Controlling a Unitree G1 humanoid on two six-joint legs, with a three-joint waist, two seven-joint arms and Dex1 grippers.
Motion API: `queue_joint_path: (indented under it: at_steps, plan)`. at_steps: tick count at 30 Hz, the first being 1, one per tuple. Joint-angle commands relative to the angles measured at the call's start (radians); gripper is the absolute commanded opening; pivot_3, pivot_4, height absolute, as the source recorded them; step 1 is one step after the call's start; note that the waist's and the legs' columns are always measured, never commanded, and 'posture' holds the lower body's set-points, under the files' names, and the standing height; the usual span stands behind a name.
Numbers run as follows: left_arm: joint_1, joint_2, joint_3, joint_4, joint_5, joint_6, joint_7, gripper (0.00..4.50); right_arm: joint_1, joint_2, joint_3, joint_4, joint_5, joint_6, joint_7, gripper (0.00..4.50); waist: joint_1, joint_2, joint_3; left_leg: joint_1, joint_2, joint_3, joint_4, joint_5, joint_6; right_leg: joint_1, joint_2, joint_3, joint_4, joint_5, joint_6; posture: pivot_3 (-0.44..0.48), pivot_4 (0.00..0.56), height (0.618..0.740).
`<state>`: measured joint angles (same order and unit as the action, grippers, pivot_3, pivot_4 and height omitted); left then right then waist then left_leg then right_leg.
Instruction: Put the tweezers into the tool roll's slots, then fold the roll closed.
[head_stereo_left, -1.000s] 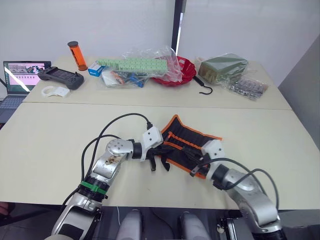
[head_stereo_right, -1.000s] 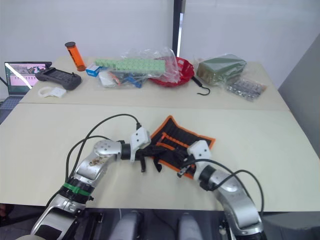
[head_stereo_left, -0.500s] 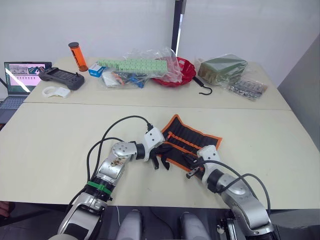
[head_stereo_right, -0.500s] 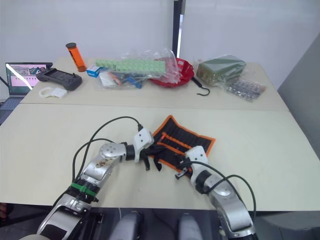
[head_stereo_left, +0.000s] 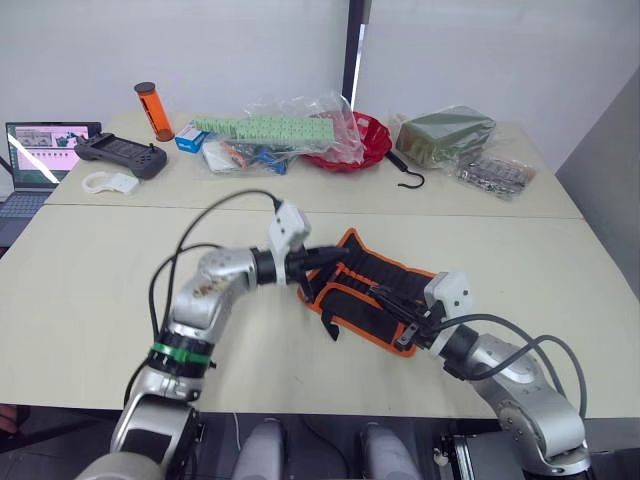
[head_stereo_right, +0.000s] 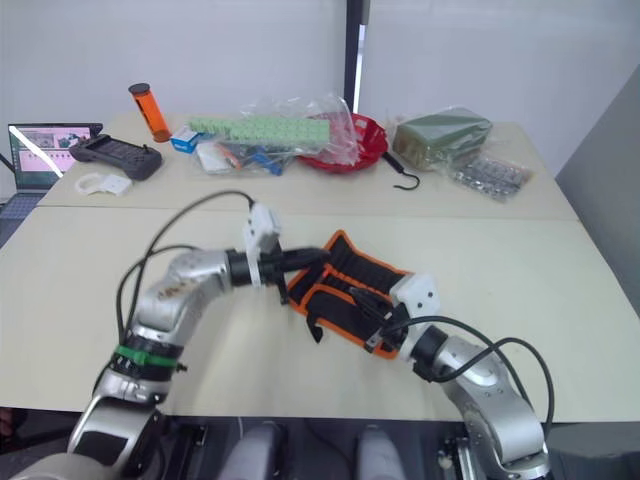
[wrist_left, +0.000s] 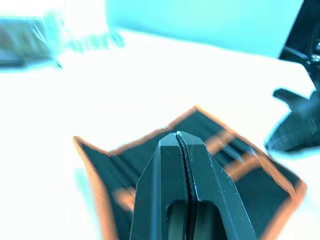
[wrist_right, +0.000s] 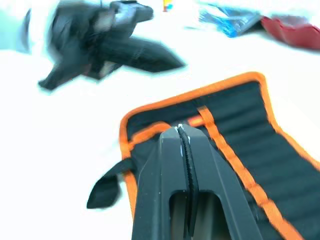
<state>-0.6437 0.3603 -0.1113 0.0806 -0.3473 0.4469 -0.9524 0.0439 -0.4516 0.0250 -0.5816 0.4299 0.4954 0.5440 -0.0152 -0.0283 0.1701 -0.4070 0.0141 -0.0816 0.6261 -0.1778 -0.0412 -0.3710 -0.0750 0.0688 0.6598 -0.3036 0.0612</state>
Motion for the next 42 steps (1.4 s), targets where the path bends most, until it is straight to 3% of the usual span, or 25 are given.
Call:
queue_joint_path:
  at_steps: [1,5,8,11,14,21,28,33,42]
  plan:
    - [-0.090,0.004,0.030,0.121,-0.008,0.098,0.035,1.15,-0.015,-0.057,-0.016,-0.040,0.007,0.044,0.018,1.16,0.001,0.000,0.000,0.000,0.000,0.000,0.000,0.000,0.000,0.000,0.000,0.000,0.000,0.000,0.000,0.000,0.150,0.740]
    - [-0.194,0.030,-0.017,0.285,0.045,0.152,0.002,2.51,-0.033,-0.095,-0.042,-0.053,-0.008,0.054,0.002,2.55,-0.001,-0.001,0.001,-0.001,0.000,0.000,0.000,0.000,0.000,-0.001,0.000,0.000,0.000,-0.001,0.001,0.000,0.150,0.740]
    - [-0.234,0.036,-0.087,0.379,0.111,0.080,-0.054,3.48,-0.036,-0.107,-0.047,-0.056,-0.027,0.055,-0.013,3.54,-0.002,-0.001,0.001,-0.003,0.000,0.000,0.000,0.000,0.000,-0.003,0.000,0.000,0.000,0.000,0.001,0.000,0.150,0.740]
    - [-0.275,0.010,-0.113,0.475,0.146,0.027,-0.085,4.49,-0.031,-0.104,-0.043,-0.061,-0.031,0.060,-0.024,3.59,-0.001,-0.001,0.001,-0.003,0.000,0.000,-0.001,0.000,0.000,-0.003,0.000,0.000,-0.001,0.001,-0.001,0.000,0.150,0.740]
    - [-0.318,-0.027,-0.129,0.578,0.183,-0.015,-0.094,4.49,-0.026,-0.100,-0.039,-0.065,-0.037,0.059,-0.037,3.59,0.001,-0.001,0.001,-0.006,0.000,0.000,0.000,0.000,0.000,-0.005,0.000,0.000,-0.001,0.001,-0.001,0.000,0.150,0.740]
    - [-0.387,-0.096,-0.085,0.708,0.180,-0.039,-0.109,2.26,-0.010,-0.091,-0.040,-0.061,-0.055,0.040,-0.050,3.59,0.000,-0.002,0.001,-0.014,-0.001,0.000,0.001,0.000,0.000,-0.014,0.000,0.000,0.003,0.001,-0.001,0.000,0.150,0.740]
    - [-0.377,-0.093,-0.050,0.711,0.188,0.010,-0.071,0.03,-0.034,-0.094,-0.029,-0.027,-0.077,0.030,-0.034,3.59,-0.005,-0.002,0.001,-0.015,0.000,0.000,0.001,0.000,0.000,-0.016,0.001,0.000,0.004,0.001,-0.002,0.000,0.150,0.740]
    - [-0.316,-0.084,0.031,0.621,0.156,0.109,0.049,0.03,-0.069,-0.093,-0.018,0.013,-0.077,0.030,-0.007,3.59,-0.007,-0.002,0.001,-0.015,0.000,0.000,0.001,0.000,0.000,-0.016,0.001,0.000,0.005,0.001,-0.002,0.000,0.150,0.740]
    - [-0.119,0.011,0.223,0.209,0.055,0.465,0.263,0.03,-0.143,-0.110,0.003,0.096,-0.078,0.015,0.068,3.59,-0.026,-0.002,0.001,-0.015,0.000,-0.001,0.001,0.000,0.000,-0.017,0.001,0.000,0.006,0.001,-0.002,0.000,0.150,0.740]
